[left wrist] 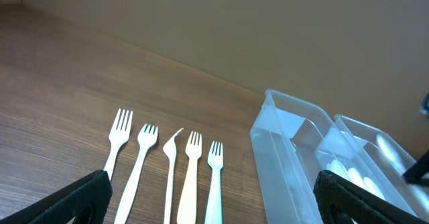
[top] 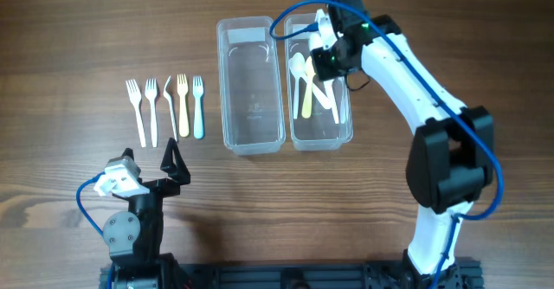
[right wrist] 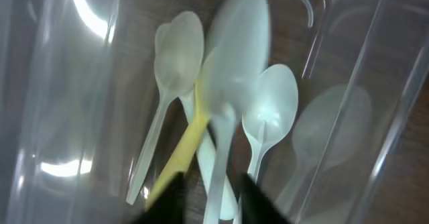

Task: Pack container
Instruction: 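Place the white spoon into the right container and open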

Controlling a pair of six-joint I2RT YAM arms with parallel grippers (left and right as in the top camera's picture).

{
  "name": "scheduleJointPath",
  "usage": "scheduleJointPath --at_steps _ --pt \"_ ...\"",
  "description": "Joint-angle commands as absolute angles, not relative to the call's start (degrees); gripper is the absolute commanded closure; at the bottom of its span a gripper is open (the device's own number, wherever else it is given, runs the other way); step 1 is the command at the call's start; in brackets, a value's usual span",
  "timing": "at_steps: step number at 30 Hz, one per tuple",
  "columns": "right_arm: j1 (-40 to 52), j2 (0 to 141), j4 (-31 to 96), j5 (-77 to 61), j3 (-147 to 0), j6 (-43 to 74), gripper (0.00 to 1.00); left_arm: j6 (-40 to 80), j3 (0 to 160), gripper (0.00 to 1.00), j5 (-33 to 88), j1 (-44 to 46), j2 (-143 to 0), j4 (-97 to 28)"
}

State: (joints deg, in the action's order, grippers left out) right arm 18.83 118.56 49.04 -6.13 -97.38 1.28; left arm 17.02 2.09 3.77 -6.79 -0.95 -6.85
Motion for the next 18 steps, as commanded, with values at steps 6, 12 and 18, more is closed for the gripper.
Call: scheduleJointPath --at_steps 6,12,18 --pt "18.5 112.9 49.3 -2.5 -105.1 1.8 0.35 16.3 1.7 0.00 4.3 -6.5 -0.8 -6.8" --pt "10.6 106.3 50.0 10.5 -108.5 4.0 0.22 16.3 1.7 0.00 4.3 -6.5 -0.8 -6.8" --pt "-3.4 105.5 53.1 10.8 -108.4 3.9 0.12 16.3 1.7 0.00 4.3 -6.5 -0.8 -6.8"
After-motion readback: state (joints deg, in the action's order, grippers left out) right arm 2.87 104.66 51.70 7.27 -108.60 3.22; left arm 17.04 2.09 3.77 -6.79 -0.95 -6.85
